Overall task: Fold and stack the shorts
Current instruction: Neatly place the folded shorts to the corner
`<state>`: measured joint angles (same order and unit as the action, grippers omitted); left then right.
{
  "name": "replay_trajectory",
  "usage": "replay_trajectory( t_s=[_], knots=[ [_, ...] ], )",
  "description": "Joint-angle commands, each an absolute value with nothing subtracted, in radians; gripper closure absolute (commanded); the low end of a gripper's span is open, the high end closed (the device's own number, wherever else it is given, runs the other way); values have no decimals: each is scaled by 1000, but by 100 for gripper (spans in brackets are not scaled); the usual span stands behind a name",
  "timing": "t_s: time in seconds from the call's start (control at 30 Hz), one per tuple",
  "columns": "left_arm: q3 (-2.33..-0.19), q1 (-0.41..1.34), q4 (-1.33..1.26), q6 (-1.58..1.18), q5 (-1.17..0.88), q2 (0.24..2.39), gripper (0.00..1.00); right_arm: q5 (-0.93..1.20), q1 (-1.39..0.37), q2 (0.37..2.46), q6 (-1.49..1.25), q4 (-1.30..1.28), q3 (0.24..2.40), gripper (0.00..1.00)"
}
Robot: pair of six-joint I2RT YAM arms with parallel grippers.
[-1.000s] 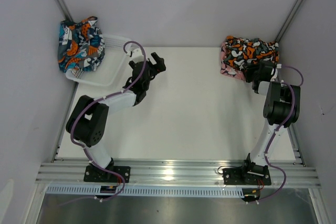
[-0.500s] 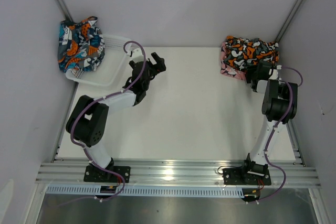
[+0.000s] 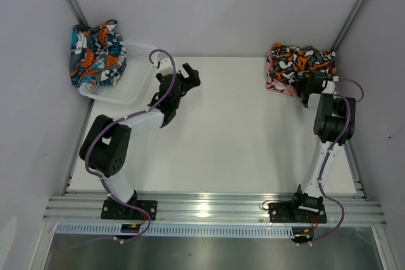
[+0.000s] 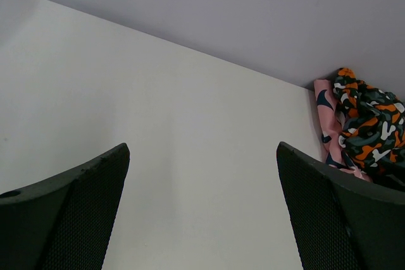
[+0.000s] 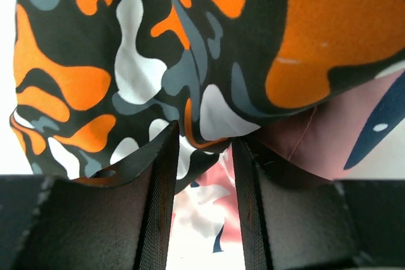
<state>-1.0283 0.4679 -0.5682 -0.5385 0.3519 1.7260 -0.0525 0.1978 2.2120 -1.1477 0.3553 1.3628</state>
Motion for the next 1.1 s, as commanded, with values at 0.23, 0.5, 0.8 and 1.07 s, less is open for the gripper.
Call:
replay_trajectory(
  t_s=[0.23,0.5,0.8,1.07],
  knots=[
    [-1045,457,-621,-531,327,1732,1,-97,195,2243,-1167,357,1405,85],
    [-1049,457,-617,-531,319,1736,1,-12,229,2140,-1215,359,1319,100],
    [-1057,457,-607,-531,314,1741,1,112,285,2085,-1247,370,1285,100],
    [-1065,459,-603,-534,307,1746,1,190,321,2068,-1285,386,1250,100]
  ],
)
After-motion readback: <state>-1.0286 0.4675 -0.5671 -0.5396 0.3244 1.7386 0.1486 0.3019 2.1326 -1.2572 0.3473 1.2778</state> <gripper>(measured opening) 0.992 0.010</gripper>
